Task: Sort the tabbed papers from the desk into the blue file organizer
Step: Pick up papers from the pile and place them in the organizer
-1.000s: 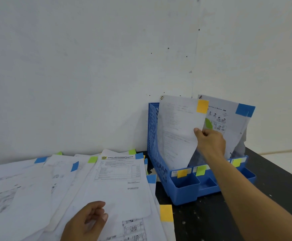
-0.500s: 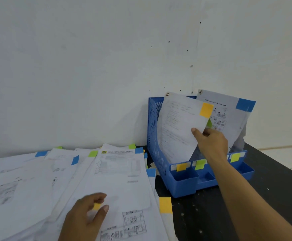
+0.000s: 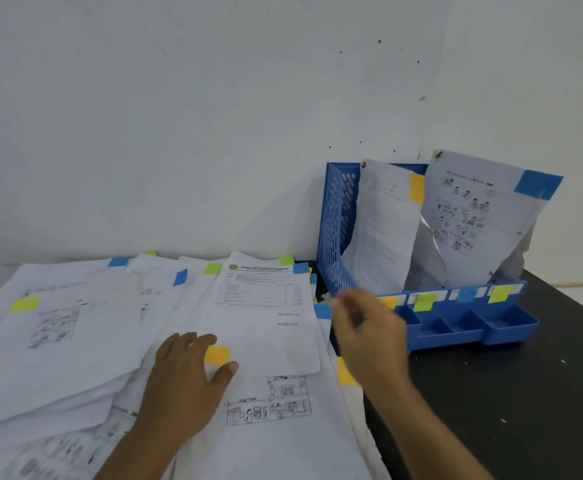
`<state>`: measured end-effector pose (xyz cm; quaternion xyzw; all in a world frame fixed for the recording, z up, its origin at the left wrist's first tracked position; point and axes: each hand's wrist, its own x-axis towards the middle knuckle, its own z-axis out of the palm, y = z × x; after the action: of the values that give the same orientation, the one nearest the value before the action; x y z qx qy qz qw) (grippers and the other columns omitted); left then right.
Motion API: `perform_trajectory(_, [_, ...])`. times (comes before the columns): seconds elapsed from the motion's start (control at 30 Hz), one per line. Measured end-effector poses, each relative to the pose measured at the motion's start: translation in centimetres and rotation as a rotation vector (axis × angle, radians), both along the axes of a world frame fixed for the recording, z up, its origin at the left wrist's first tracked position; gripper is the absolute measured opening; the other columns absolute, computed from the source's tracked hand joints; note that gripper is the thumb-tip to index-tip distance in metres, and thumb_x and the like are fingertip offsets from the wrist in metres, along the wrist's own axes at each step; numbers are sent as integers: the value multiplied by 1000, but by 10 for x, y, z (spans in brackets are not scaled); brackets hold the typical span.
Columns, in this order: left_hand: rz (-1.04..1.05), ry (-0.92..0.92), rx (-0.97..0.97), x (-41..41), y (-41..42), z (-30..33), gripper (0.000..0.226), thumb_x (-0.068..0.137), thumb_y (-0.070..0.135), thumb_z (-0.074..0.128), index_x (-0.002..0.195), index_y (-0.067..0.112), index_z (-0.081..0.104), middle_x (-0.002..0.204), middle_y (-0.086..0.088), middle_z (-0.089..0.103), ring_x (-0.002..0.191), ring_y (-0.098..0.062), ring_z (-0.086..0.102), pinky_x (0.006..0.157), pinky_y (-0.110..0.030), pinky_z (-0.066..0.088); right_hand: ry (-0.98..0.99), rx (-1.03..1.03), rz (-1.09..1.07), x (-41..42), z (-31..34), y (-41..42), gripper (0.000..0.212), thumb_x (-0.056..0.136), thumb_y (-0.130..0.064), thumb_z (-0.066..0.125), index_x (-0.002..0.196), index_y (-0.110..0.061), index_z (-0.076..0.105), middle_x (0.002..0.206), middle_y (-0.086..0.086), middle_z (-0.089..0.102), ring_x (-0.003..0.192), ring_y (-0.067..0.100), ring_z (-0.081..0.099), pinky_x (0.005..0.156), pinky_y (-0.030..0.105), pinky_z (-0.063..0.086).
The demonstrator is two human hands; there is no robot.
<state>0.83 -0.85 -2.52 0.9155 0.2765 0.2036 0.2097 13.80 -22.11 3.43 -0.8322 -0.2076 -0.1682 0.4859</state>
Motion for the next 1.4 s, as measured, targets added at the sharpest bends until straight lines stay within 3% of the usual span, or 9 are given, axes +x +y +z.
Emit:
perform_trajectory(0.17, [-14,60,47,-3,-3,-14,95,66,79,21,133,21,56,146,-11,45,141,-33,30,115,-42,25,175,-707,66,-11,-20,22,61,93,-67,44,136,-23,49,126,-1,60,111,17,59,88,32,50])
perform_trajectory(0.27, [-37,51,38,-3,-2,-15,93,66,77,22,132,22,57,146,-8,47,140,-30,34,115,-40,24,185,-809,25,-10,-24,30,67,91,-71,43,137,-22,42,127,1,57,110,19,59,85,34,51])
perform_trajectory(0.5, [-71,22,0,-4,-4,-15,85,65,75,31,124,24,63,139,-3,54,137,-28,39,113,-44,30,239,-638,-8,-3,-24,30,51,94,-47,61,135,-21,44,126,-2,61,111,16,60,86,30,50])
perform_trajectory(0.67, [-56,12,-47,-6,-8,-11,89,61,77,33,128,25,59,141,1,51,139,-22,36,114,-40,28,248,-582,-41,2,-25,24,28,101,-40,51,122,-25,60,113,-6,68,100,14,63,75,27,48])
perform_trajectory(0.77, [-49,-3,-109,-6,-11,-4,81,67,71,59,134,26,52,144,3,46,140,-18,31,115,-37,27,126,-551,-127,4,-25,21,22,104,-36,45,113,-26,62,105,-5,70,94,15,64,78,30,53])
perform_trajectory(0.93, [33,-110,-241,-4,-15,9,72,78,55,67,140,27,44,146,5,43,138,-16,33,111,-37,30,188,-186,-66,9,-17,10,13,102,-28,51,97,-26,63,83,-11,65,76,8,61,68,29,52])
perform_trajectory(1.07, [68,-250,-513,3,-16,27,69,84,43,67,143,23,39,144,3,47,132,-18,43,107,-36,33,371,102,64,8,-2,-5,19,100,-22,56,85,-31,61,87,-14,69,80,6,65,70,26,57])
perform_trajectory(1.27, [61,-544,-930,10,-6,44,47,88,3,65,130,21,52,97,7,73,99,-21,66,91,-38,52,678,168,236,4,15,-22,11,100,-26,57,100,-25,67,94,-6,74,91,13,68,70,24,51])
perform_trajectory(1.4, [44,-592,-889,7,5,41,36,81,-1,72,107,22,63,81,8,76,88,-17,69,93,-42,54,711,66,348,6,23,-30,11,98,-25,60,107,-27,67,96,-15,75,96,8,70,77,21,52])
